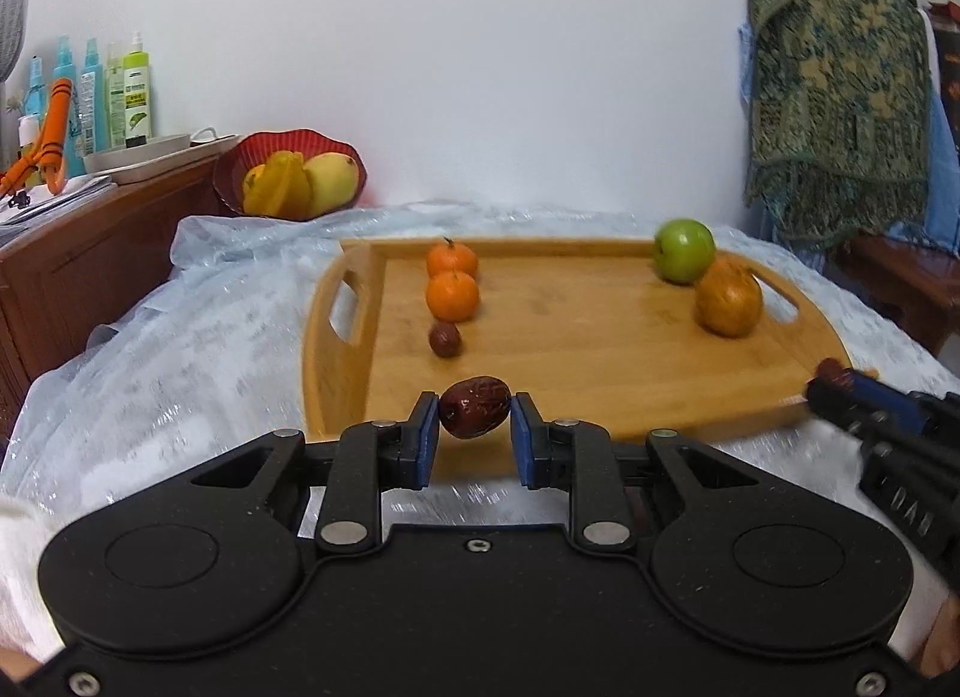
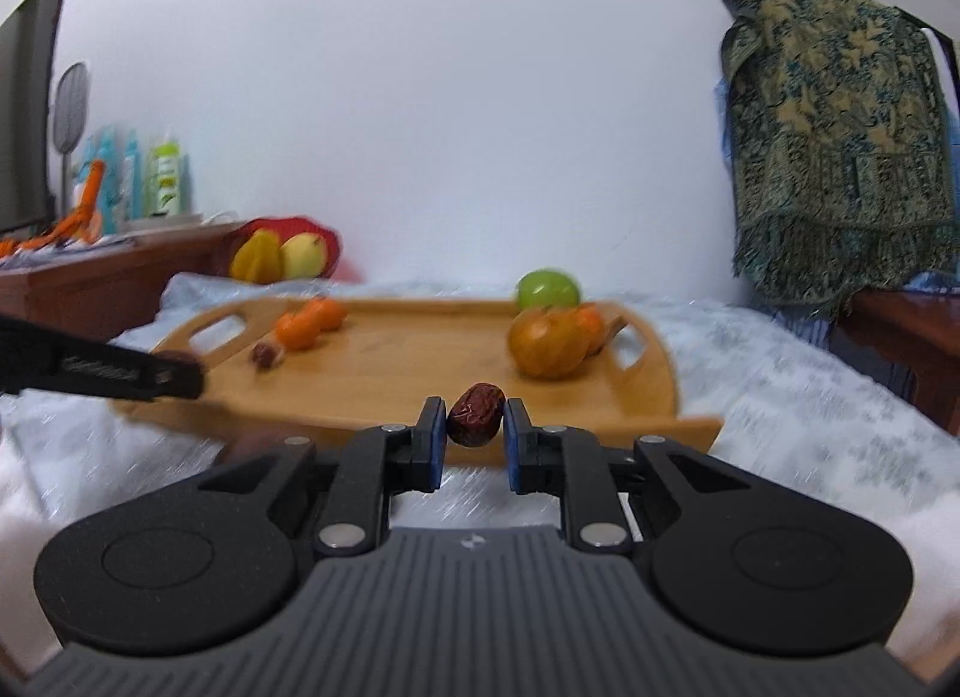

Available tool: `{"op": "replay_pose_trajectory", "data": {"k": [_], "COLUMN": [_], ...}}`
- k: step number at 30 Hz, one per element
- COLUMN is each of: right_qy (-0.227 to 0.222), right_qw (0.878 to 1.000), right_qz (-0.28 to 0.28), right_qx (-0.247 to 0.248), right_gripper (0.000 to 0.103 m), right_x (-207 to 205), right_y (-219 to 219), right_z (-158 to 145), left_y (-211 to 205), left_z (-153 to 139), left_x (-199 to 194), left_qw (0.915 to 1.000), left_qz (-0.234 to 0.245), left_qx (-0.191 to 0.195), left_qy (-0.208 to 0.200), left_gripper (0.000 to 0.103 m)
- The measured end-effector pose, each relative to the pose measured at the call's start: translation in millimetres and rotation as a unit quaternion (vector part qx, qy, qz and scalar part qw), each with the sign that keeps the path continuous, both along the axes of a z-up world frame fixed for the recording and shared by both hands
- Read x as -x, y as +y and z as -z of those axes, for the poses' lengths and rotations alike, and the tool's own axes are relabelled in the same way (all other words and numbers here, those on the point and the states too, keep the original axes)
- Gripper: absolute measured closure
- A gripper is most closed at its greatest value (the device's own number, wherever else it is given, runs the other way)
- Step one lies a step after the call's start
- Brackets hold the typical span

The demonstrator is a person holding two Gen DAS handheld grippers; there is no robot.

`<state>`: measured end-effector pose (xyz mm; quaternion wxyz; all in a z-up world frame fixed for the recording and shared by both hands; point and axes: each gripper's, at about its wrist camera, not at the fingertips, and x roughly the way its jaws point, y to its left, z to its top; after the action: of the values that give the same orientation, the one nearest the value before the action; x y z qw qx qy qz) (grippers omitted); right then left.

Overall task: Organize fruits
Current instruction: 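Carry both held red dates over the bamboo tray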

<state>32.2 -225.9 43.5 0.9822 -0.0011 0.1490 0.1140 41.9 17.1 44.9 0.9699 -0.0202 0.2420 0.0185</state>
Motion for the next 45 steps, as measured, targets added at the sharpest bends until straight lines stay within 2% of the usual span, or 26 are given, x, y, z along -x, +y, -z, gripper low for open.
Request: {"op": "replay_pose_trajectory", "data": {"k": [8,14,29,45], "right_qy": [0.01,0.037,0.095,0.102], "right_qw": [1.0,0.999,0.994,0.994], "right_qz": [0.021,0.03,0.046,0.044], "right_qx": [0.005,-0.009,-0.027,-0.013], "right_gripper": [0.08,0.08,0.08,0.079], "right_x": [-44,-68,-95,-95], "right_y": [-18,-23,-28,-23], "right_z": [-4,0,9,13], "left_y": [21,29,23,20], "left_z": [-4,1,18,21], "left_x": [-29,-50,-82,-85], "left_qw": [0.9995,0.9987,0.9973,0.9974], "left_qz": [-0.016,-0.024,-0.027,-0.025], "left_qx": [0.021,0.035,0.023,0.011], "left_qy": [0.014,0.03,0.064,0.067], "left_gripper": [0.079,0.079,0.079,0.079]}}
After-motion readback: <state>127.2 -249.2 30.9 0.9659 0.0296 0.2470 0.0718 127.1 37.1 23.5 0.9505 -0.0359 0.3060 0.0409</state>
